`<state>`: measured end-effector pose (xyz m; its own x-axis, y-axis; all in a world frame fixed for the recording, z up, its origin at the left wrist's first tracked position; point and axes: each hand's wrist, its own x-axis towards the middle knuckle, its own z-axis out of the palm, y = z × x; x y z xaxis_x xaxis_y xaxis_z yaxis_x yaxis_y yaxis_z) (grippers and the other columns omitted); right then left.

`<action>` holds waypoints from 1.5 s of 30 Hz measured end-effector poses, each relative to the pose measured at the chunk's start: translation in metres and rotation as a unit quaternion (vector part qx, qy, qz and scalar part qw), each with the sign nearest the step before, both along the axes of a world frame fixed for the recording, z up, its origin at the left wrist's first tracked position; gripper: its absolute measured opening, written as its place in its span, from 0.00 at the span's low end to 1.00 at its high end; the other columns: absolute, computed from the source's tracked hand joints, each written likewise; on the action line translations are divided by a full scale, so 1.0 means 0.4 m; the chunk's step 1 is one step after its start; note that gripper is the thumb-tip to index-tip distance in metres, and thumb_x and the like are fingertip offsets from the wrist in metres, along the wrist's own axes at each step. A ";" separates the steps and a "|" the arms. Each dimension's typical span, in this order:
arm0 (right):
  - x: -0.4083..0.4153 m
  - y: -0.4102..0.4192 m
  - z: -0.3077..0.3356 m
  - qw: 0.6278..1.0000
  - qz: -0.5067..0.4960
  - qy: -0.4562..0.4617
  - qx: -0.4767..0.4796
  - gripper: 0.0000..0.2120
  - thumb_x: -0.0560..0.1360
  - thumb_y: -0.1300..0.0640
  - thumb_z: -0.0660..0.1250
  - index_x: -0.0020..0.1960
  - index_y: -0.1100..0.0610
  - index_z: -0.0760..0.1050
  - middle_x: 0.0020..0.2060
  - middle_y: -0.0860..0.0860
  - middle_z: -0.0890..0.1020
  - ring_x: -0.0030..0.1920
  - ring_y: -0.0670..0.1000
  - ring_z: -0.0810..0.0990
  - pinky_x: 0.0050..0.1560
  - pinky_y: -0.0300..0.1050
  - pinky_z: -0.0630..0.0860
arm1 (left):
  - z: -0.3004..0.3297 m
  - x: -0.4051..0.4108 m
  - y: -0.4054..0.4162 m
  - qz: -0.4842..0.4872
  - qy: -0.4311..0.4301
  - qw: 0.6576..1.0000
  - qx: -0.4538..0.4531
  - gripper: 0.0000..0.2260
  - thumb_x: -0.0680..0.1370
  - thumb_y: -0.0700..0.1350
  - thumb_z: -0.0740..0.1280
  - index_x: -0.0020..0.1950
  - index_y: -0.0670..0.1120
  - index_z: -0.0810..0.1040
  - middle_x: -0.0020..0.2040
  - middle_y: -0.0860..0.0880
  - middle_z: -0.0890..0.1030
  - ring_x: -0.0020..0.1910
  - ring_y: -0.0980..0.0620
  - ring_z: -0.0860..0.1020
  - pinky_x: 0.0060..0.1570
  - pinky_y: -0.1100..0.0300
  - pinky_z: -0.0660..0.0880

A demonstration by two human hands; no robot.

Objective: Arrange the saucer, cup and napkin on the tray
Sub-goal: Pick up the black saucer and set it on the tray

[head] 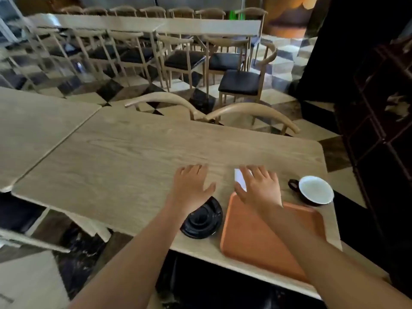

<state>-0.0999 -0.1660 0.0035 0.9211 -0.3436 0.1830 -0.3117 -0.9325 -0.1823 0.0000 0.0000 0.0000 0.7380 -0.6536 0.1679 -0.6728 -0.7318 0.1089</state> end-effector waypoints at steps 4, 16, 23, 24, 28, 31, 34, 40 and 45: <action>0.000 0.071 -0.138 0.996 0.016 0.089 0.022 0.17 0.73 0.49 0.61 0.57 0.59 0.74 0.55 0.56 0.80 0.57 0.59 0.75 0.56 0.54 0.69 | -0.113 -0.010 0.065 0.021 0.044 0.998 0.027 0.25 0.75 0.59 0.58 0.68 0.46 0.68 0.61 0.47 0.79 0.59 0.45 0.75 0.59 0.50 0.69; 0.040 0.130 -0.345 0.981 -0.004 0.177 0.073 0.20 0.74 0.47 0.60 0.64 0.52 0.66 0.61 0.49 0.75 0.60 0.53 0.71 0.56 0.49 0.70 | -0.308 0.026 0.200 0.057 0.121 0.987 0.088 0.25 0.73 0.56 0.64 0.66 0.45 0.68 0.55 0.47 0.80 0.52 0.45 0.78 0.50 0.52 0.73; 0.045 0.144 -0.360 0.979 -0.014 0.163 0.125 0.20 0.72 0.53 0.65 0.63 0.56 0.68 0.60 0.50 0.75 0.62 0.54 0.68 0.56 0.49 0.70 | -0.336 0.010 0.195 0.099 0.178 0.978 0.055 0.23 0.74 0.51 0.67 0.65 0.45 0.68 0.55 0.47 0.79 0.54 0.47 0.77 0.52 0.52 0.73; 0.045 0.145 -0.359 0.976 -0.018 0.161 0.146 0.20 0.72 0.54 0.65 0.62 0.57 0.69 0.60 0.51 0.75 0.61 0.54 0.68 0.56 0.48 0.71 | -0.333 0.007 0.191 0.110 0.189 0.974 0.051 0.22 0.74 0.50 0.66 0.66 0.45 0.68 0.55 0.47 0.79 0.54 0.47 0.76 0.53 0.52 0.73; 0.049 0.147 -0.353 0.955 -0.044 0.125 0.266 0.15 0.71 0.62 0.66 0.58 0.57 0.72 0.52 0.55 0.78 0.55 0.56 0.72 0.49 0.47 0.72 | -0.325 -0.002 0.169 0.166 0.273 0.948 -0.012 0.22 0.76 0.44 0.66 0.68 0.47 0.66 0.58 0.48 0.77 0.57 0.48 0.75 0.54 0.52 0.74; 0.048 0.139 -0.342 0.936 -0.075 0.074 0.337 0.15 0.68 0.68 0.61 0.51 0.55 0.76 0.43 0.55 0.80 0.45 0.57 0.76 0.39 0.42 0.67 | -0.317 -0.007 0.158 0.193 0.351 0.909 -0.110 0.18 0.76 0.38 0.62 0.66 0.47 0.70 0.58 0.50 0.78 0.58 0.49 0.76 0.54 0.54 0.74; 0.022 0.111 -0.330 0.915 -0.123 0.056 0.379 0.19 0.68 0.67 0.61 0.54 0.49 0.77 0.42 0.50 0.82 0.41 0.52 0.78 0.39 0.40 0.68 | -0.297 -0.013 0.143 0.210 0.393 0.875 -0.188 0.17 0.77 0.36 0.59 0.64 0.49 0.73 0.52 0.55 0.78 0.52 0.55 0.76 0.46 0.62 0.71; -0.069 0.002 -0.285 0.872 -0.222 -0.053 0.432 0.25 0.68 0.66 0.66 0.42 0.32 0.74 0.30 0.27 0.79 0.36 0.29 0.76 0.34 0.19 0.67 | -0.272 -0.027 0.045 0.209 0.428 0.838 -0.265 0.13 0.75 0.38 0.63 0.58 0.47 0.78 0.47 0.48 0.83 0.45 0.51 0.81 0.48 0.58 0.74; -0.121 -0.089 -0.313 0.856 -0.262 -0.069 0.440 0.16 0.70 0.66 0.67 0.53 0.49 0.80 0.38 0.33 0.80 0.39 0.34 0.78 0.36 0.27 0.70 | -0.288 -0.045 -0.052 0.159 0.428 0.848 -0.270 0.09 0.74 0.36 0.65 0.50 0.46 0.81 0.41 0.51 0.82 0.36 0.55 0.82 0.36 0.65 0.78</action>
